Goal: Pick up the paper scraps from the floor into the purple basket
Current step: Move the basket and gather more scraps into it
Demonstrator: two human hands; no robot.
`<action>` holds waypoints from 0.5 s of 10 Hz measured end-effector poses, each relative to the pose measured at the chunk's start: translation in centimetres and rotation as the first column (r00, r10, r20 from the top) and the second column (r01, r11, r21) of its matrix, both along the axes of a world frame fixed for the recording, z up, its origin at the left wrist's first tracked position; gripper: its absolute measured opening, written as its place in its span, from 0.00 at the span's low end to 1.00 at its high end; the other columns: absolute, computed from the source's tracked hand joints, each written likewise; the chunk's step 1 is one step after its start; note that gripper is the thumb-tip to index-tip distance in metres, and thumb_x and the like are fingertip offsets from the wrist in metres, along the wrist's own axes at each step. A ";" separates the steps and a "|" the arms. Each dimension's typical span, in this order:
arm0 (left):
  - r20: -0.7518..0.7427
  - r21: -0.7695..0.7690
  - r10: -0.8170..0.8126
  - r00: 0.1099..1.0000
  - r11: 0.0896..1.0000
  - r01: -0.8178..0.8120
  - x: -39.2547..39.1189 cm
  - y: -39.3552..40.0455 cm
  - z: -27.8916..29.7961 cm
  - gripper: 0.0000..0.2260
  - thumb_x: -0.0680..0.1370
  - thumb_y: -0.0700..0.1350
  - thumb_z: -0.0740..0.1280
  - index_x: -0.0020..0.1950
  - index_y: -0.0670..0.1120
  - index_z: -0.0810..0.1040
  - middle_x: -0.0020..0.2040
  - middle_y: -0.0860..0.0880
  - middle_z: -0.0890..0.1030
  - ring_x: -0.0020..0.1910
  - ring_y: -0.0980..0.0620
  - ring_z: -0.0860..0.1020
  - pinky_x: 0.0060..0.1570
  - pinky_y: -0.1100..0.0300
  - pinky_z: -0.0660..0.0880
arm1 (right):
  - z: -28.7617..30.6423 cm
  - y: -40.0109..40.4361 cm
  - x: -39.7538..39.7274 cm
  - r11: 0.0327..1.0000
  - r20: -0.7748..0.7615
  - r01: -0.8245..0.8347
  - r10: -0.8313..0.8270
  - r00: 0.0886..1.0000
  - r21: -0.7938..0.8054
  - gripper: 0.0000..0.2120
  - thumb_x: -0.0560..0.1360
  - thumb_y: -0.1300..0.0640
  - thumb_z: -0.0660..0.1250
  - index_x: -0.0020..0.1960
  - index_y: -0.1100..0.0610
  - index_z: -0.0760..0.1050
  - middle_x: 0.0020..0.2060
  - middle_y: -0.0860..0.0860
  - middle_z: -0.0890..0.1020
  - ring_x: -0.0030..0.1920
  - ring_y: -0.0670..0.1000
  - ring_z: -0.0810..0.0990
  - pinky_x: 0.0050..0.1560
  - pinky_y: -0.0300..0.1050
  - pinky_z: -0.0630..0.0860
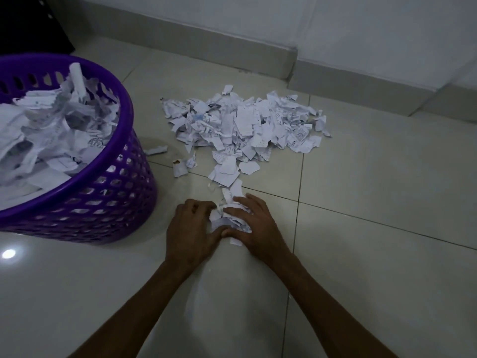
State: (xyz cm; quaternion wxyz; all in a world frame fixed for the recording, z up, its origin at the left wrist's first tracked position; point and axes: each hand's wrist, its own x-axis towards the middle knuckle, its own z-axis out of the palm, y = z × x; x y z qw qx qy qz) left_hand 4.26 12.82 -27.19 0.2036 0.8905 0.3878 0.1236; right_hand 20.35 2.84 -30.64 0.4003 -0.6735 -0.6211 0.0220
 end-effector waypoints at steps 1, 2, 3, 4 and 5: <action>0.040 -0.027 0.022 0.999 0.999 -0.021 0.0 -0.6 0.4 0.15 0.72 0.59 0.71 0.55 0.53 0.78 0.47 0.54 0.80 0.45 0.54 0.76 0.41 0.60 0.74 | 0.7 -0.4 -0.1 0.998 0.005 -0.058 0.058 0.998 0.020 0.17 0.75 0.50 0.71 0.59 0.59 0.82 0.59 0.54 0.81 0.62 0.53 0.75 0.68 0.49 0.68; 0.103 -0.101 0.043 0.994 0.994 -0.032 -0.1 -0.8 0.9 0.09 0.74 0.52 0.72 0.52 0.52 0.81 0.45 0.54 0.82 0.42 0.55 0.78 0.43 0.59 0.75 | 1.4 -1.1 -0.7 0.991 -0.138 0.040 -0.058 0.989 -0.128 0.12 0.75 0.59 0.69 0.56 0.50 0.82 0.55 0.42 0.78 0.59 0.40 0.72 0.62 0.41 0.66; 0.112 -0.160 0.089 0.990 0.985 -0.070 -0.5 -0.7 1.4 0.09 0.75 0.50 0.71 0.55 0.55 0.82 0.45 0.54 0.83 0.40 0.57 0.77 0.42 0.61 0.74 | 0.9 0.9 -1.8 0.885 -0.146 -0.402 0.441 0.885 0.236 0.13 0.80 0.67 0.62 0.62 0.62 0.77 0.67 0.44 0.72 0.72 0.45 0.65 0.66 0.37 0.63; 0.128 -0.228 0.093 0.987 0.972 -0.062 -0.9 -0.5 1.9 0.11 0.77 0.51 0.69 0.59 0.53 0.82 0.50 0.53 0.85 0.43 0.58 0.78 0.45 0.65 0.72 | -0.1 1.0 -0.9 0.800 -0.140 -0.400 0.504 0.852 0.448 0.17 0.85 0.55 0.53 0.66 0.61 0.75 0.70 0.49 0.73 0.70 0.45 0.70 0.67 0.39 0.65; 0.136 -0.270 0.098 0.986 0.961 -0.059 -1.2 -0.6 2.6 0.15 0.78 0.57 0.65 0.60 0.52 0.82 0.53 0.53 0.84 0.48 0.55 0.80 0.46 0.64 0.72 | 2.7 -0.4 -0.6 0.985 -0.189 0.087 -0.115 0.975 -0.148 0.13 0.76 0.65 0.64 0.51 0.53 0.84 0.48 0.50 0.82 0.49 0.47 0.77 0.53 0.34 0.71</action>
